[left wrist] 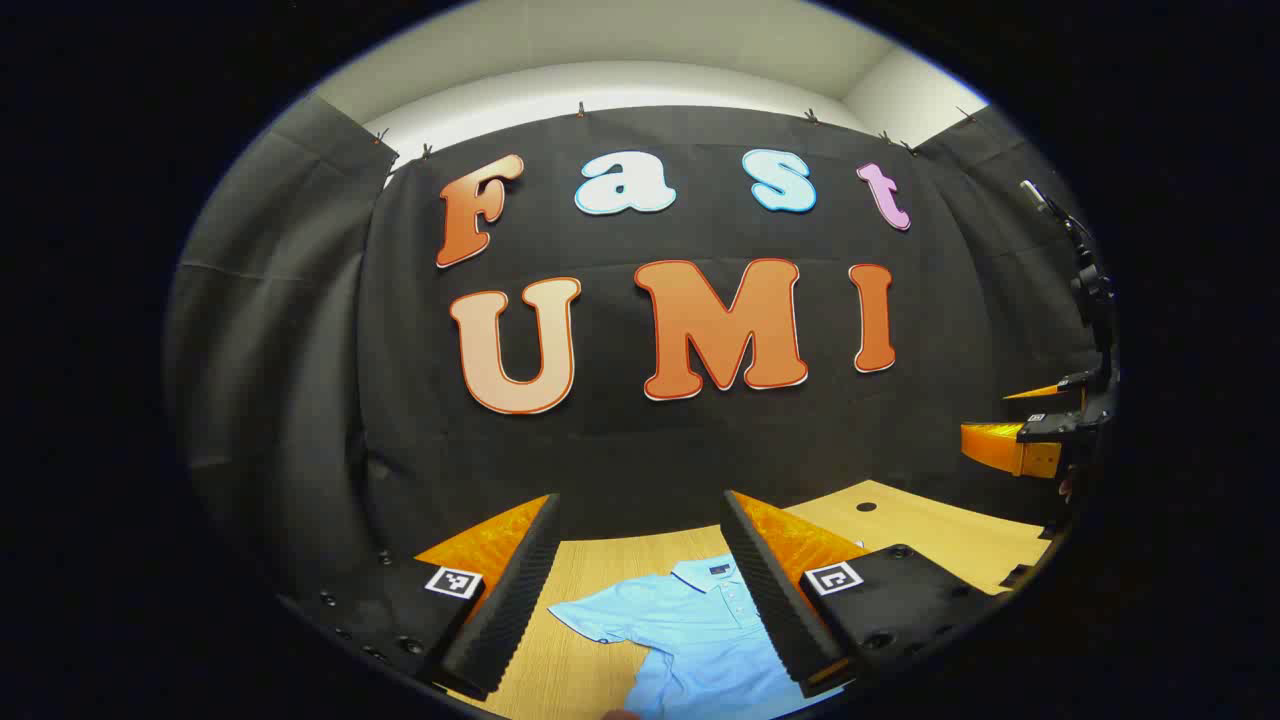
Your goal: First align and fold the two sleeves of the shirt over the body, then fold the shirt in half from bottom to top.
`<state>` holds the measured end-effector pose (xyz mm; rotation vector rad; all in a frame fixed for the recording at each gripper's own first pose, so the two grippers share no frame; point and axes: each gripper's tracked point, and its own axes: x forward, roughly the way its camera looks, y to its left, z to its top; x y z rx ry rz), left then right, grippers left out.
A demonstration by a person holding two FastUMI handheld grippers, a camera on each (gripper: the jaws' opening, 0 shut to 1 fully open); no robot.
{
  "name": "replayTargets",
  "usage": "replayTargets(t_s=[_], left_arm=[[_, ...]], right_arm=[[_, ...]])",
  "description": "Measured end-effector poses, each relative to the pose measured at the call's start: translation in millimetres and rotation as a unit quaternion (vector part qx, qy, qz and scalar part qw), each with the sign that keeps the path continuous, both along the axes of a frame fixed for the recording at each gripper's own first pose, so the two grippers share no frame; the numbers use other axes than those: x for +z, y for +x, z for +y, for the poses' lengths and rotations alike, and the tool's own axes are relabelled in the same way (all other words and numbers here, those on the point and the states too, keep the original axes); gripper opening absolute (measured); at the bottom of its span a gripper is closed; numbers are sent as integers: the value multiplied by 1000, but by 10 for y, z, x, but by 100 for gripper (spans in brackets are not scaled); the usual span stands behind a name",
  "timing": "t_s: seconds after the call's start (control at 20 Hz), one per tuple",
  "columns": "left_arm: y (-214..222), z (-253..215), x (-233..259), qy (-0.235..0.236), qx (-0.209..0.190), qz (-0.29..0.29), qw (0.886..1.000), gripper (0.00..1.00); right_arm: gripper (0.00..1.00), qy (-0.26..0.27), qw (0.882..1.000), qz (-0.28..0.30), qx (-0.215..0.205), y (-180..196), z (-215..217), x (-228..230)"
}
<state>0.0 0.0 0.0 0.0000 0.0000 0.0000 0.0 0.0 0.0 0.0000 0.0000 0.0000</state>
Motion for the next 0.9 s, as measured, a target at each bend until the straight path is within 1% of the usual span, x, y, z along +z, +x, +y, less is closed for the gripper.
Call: replayTargets(t_s=[0.25,0.45,0.7,0.8,0.9], left_arm=[[36,-36,71,-5,-20,-10,1000,100],[118,-58,125,-9,-11,-17,1000,100],[309,-141,62,-15,12,-5,1000,100],[384,-220,36,-9,19,5,1000,100],[476,-348,-29,3,19,24,1000,100]], right_arm=[[98,-4,1000,19,-20,-18,-22,-92],[99,-8,999,31,-17,111,-44,-113],[99,-5,999,46,2,509,-96,-182],[98,-8,998,56,3,691,-169,-214],[99,-10,997,70,15,897,-190,-294]])
